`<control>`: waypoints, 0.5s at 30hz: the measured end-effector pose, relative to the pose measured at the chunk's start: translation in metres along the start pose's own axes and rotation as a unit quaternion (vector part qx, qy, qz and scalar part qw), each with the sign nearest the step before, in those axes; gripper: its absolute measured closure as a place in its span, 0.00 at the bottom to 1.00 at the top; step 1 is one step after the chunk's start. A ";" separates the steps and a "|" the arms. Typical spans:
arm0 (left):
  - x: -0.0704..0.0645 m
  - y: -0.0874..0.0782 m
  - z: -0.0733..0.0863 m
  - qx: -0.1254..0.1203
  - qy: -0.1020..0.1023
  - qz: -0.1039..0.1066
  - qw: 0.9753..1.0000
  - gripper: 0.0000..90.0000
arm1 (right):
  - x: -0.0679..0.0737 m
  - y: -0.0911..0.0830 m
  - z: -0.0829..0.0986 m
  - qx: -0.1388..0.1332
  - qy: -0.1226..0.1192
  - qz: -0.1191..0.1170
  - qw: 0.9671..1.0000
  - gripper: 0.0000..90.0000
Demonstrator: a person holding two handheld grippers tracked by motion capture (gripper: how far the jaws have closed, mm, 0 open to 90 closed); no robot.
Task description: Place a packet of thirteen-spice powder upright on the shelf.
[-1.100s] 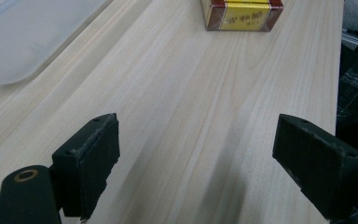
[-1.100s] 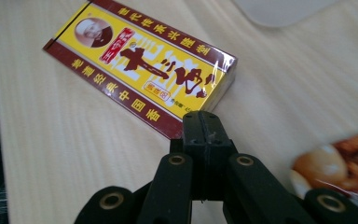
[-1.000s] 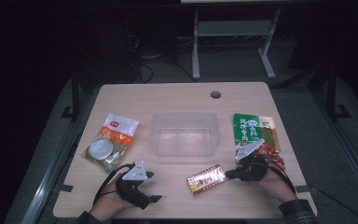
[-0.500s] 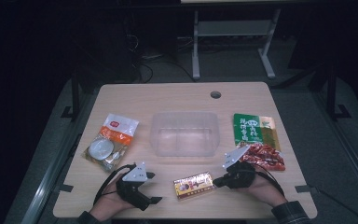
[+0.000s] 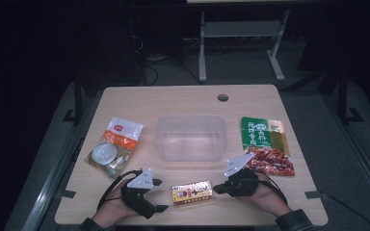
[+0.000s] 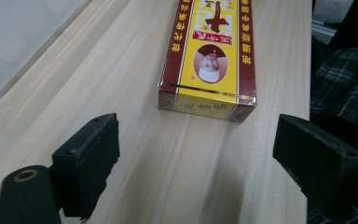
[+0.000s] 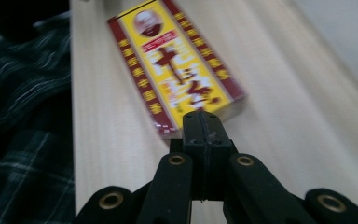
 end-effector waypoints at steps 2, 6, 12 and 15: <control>-0.001 -0.001 -0.005 -0.005 -0.002 0.007 1.000 0.17 | -0.001 -0.006 0.002 -0.010 0.018 0.019 1.000 0.84; -0.001 -0.001 -0.014 -0.002 0.009 0.006 1.000 0.18 | -0.003 -0.016 0.010 -0.016 0.046 0.058 0.997 0.65; -0.002 0.007 -0.026 0.015 0.013 0.014 1.000 0.18 | -0.001 -0.029 0.028 -0.032 0.084 0.092 0.992 0.50; -0.002 0.017 -0.030 0.023 0.019 0.017 0.999 0.18 | 0.002 -0.034 0.035 -0.035 0.095 0.104 0.989 0.48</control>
Point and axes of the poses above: each handheld gripper's, and its own axes: y roughly forward along the jaws, z roughly out of its underside, x roughly to its left, the point moved 3 cm from there along y, roughly forward along the jaws, and after that the axes turned 8 degrees about -y, right-handed, at the moved point
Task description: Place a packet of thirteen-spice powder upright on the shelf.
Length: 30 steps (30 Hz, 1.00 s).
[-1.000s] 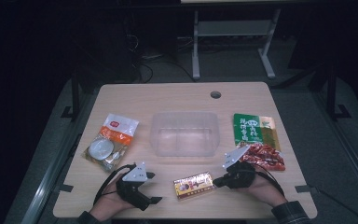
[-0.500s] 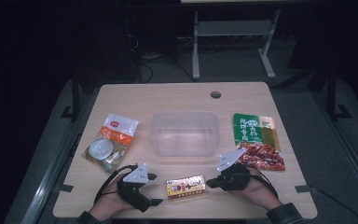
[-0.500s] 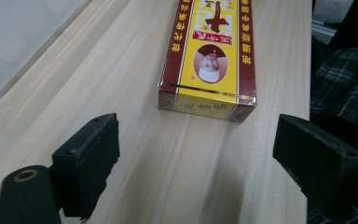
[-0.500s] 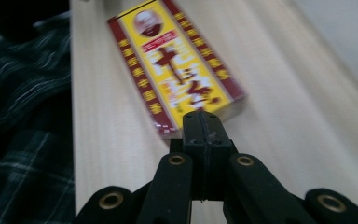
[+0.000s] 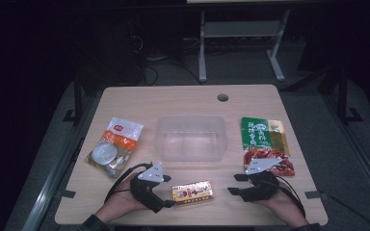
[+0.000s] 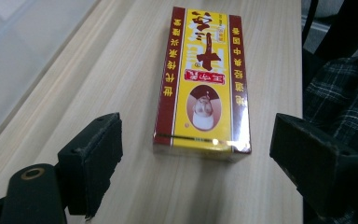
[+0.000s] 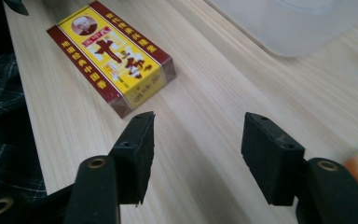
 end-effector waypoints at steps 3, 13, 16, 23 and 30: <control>-0.001 0.009 -0.004 0.010 0.006 -0.002 1.000 0.19 | 0.001 -0.005 0.007 -0.003 0.008 0.007 1.000 0.47; -0.006 0.032 -0.003 0.050 0.024 0.002 0.998 0.24 | -0.002 -0.008 0.012 -0.009 0.007 0.019 1.000 0.47; -0.005 0.035 -0.001 0.059 0.033 -0.004 0.998 0.26 | -0.002 -0.009 0.011 -0.011 0.005 0.022 1.000 0.47; -0.006 0.033 -0.001 0.058 0.038 -0.009 0.998 0.34 | -0.002 -0.010 0.011 -0.017 0.002 0.029 0.999 0.48; -0.005 0.032 -0.001 0.059 0.037 -0.006 0.998 0.35 | -0.002 -0.011 0.011 -0.018 0.002 0.031 0.999 0.48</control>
Point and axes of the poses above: each handheld gripper's, and its own axes: y roughly forward along the jaws, z roughly out of its underside, x roughly to its left, the point moved 3 cm from there along y, roughly forward along the jaws, and after that the axes turned 8 degrees about -y, right-handed, at the moved point
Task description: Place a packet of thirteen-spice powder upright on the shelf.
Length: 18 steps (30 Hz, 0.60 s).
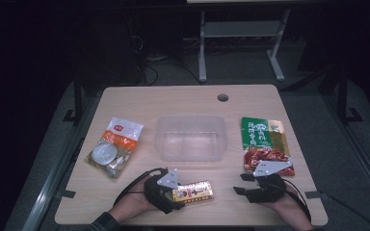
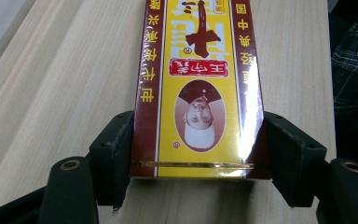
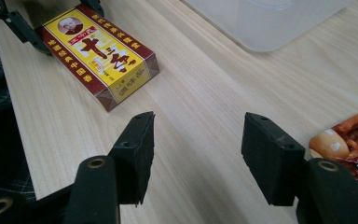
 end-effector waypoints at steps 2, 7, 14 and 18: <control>0.001 -0.001 0.000 -0.001 0.002 0.004 1.000 0.35 | 0.000 0.000 0.000 0.001 0.000 0.000 1.000 0.48; 0.002 -0.006 -0.004 0.001 0.006 0.002 1.000 0.36 | 0.001 0.000 0.001 0.003 -0.002 -0.004 1.000 0.48; 0.011 -0.014 -0.010 -0.007 -0.007 0.006 1.000 0.36 | 0.004 0.000 0.001 0.002 -0.001 -0.017 1.000 0.47; 0.017 -0.021 -0.013 -0.013 -0.007 0.004 1.000 0.36 | 0.008 0.002 0.003 0.007 -0.001 -0.028 1.000 0.46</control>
Point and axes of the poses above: each handheld gripper's, and its own axes: y roughly forward along the jaws, z roughly out of its underside, x roughly to its left, the point moved 3 cm from there along y, roughly forward along the jaws, and after that the axes turned 8 degrees about -y, right-handed, at the moved point
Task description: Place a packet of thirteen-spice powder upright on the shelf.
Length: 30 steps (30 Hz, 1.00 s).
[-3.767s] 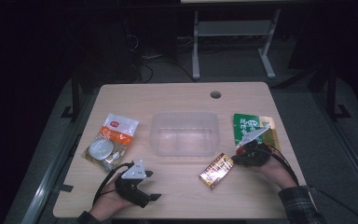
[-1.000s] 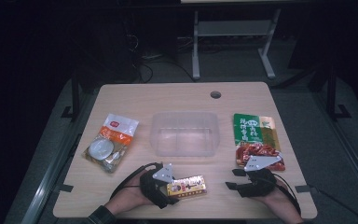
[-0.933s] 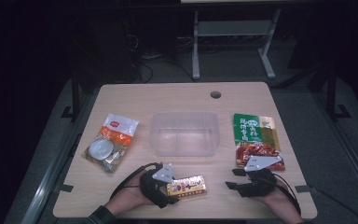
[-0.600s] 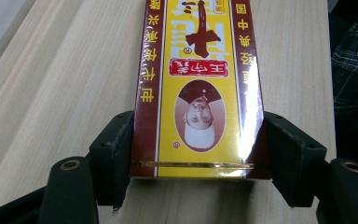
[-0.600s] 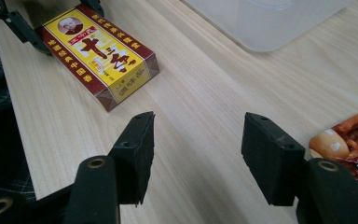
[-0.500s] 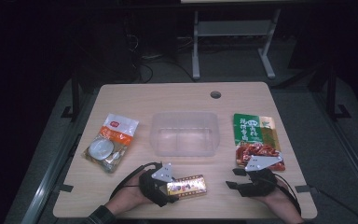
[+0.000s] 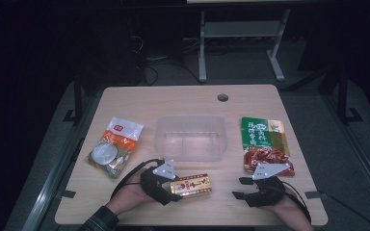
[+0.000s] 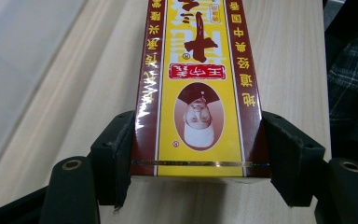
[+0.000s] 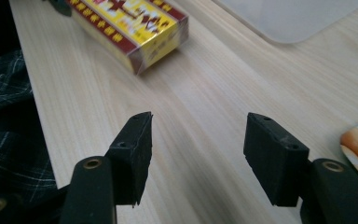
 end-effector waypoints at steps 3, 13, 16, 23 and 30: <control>0.002 -0.005 -0.004 -0.009 -0.003 0.001 1.000 0.36 | 0.002 0.001 -0.001 -0.003 -0.001 -0.002 1.000 0.43; 0.019 -0.019 -0.019 -0.021 -0.009 -0.001 1.000 0.36 | 0.004 0.005 0.002 0.005 -0.012 -0.011 1.000 0.42; 0.026 -0.025 -0.025 -0.021 -0.004 0.001 1.000 0.36 | 0.005 0.005 0.001 0.006 -0.017 -0.009 1.000 0.42; 0.039 -0.038 -0.044 -0.021 0.010 -0.001 1.000 0.36 | 0.003 0.006 0.001 0.009 -0.019 -0.002 1.000 0.42; 0.052 -0.042 -0.059 -0.023 0.017 -0.004 1.000 0.36 | 0.003 0.007 0.001 0.012 -0.017 0.000 1.000 0.42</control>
Point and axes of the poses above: each handheld gripper's, and its own axes: y roughly forward along the jaws, z roughly out of its underside, x roughly to its left, the point moved 3 cm from there along y, roughly forward along the jaws, and after that the axes turned 8 degrees about -y, right-handed, at the moved point
